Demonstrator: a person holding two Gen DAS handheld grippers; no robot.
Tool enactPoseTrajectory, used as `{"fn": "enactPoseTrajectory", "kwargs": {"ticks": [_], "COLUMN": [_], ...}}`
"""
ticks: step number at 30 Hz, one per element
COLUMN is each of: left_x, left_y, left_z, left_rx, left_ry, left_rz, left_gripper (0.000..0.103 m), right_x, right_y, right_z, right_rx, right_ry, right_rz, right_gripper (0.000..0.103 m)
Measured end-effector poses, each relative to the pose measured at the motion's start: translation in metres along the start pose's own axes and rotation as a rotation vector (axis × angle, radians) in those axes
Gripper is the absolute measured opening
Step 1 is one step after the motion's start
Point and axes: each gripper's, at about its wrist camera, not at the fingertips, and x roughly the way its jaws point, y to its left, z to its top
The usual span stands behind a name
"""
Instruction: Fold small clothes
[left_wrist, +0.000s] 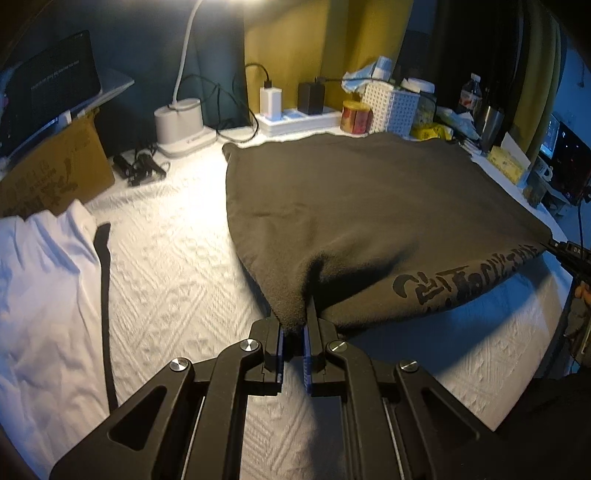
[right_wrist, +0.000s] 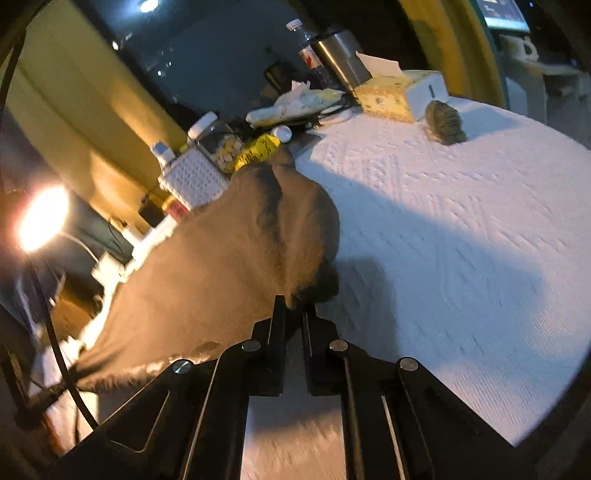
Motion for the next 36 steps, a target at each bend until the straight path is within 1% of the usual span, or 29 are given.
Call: {"fn": "enactPoseTrajectory", "kwargs": {"ticks": [1,6,14,18,22,25,27,28,29,30,31,32,33,34,35,36], "left_x": [0.000,-0.003,-0.010,-0.010,-0.008,-0.007,-0.009,-0.011,-0.012,-0.014,-0.015,-0.017,-0.019,-0.019,-0.019,-0.019], "left_y": [0.000,-0.003,-0.010,-0.014,-0.016,-0.012,-0.010,-0.009,-0.009,-0.008,-0.007,-0.004,-0.001,0.002,0.004,0.005], "left_z": [-0.004,-0.023,-0.048,-0.061,-0.069,-0.068,-0.068,-0.067,-0.067,-0.067,-0.065,-0.064,-0.062,-0.060,-0.058,-0.054], "left_rx": [0.000,0.000,-0.005,-0.006,-0.015,-0.032,-0.044,-0.046,-0.045,-0.043,-0.045,-0.055,-0.068,-0.077,-0.082,-0.085], "left_ry": [0.008,0.031,0.044,0.068,0.092,0.115,0.124,0.123,0.118,0.112,0.107,0.099,0.091,0.087,0.083,0.075], "left_rz": [-0.006,-0.020,-0.048,-0.064,-0.079,-0.085,-0.092,-0.094,-0.091,-0.076,-0.060,-0.052,-0.049,-0.044,-0.036,-0.025], "left_gripper": [0.006,0.006,0.006,0.006,0.006,0.011,0.012,0.012,0.014,0.021,0.025,0.032,0.035,0.036,0.040,0.047], "right_x": [-0.002,-0.007,-0.022,-0.029,-0.032,-0.032,-0.031,-0.031,-0.032,-0.034,-0.036,-0.040,-0.044,-0.046,-0.047,-0.047], "right_y": [-0.001,-0.006,-0.008,-0.013,-0.015,-0.014,-0.015,-0.015,-0.015,-0.014,-0.015,-0.017,-0.022,-0.026,-0.031,-0.034], "right_z": [-0.006,-0.024,-0.035,-0.043,-0.046,-0.045,-0.043,-0.042,-0.040,-0.039,-0.037,-0.035,-0.032,-0.029,-0.026,-0.024], "right_rx": [-0.008,0.008,-0.017,-0.020,-0.025,-0.042,-0.038,-0.038,-0.042,-0.050,-0.055,-0.051,-0.038,-0.021,-0.008,-0.003], "right_ry": [0.006,0.018,0.001,-0.002,0.000,0.007,0.021,0.028,0.032,0.026,0.015,-0.004,-0.017,-0.024,-0.029,-0.030], "right_rz": [-0.020,-0.049,-0.079,-0.094,-0.109,-0.131,-0.123,-0.122,-0.130,-0.152,-0.178,-0.202,-0.204,-0.198,-0.193,-0.199], "right_gripper": [0.008,0.008,0.008,0.008,0.008,0.008,0.008,0.011,0.020,0.028,0.041,0.045,0.045,0.045,0.045,0.045]}}
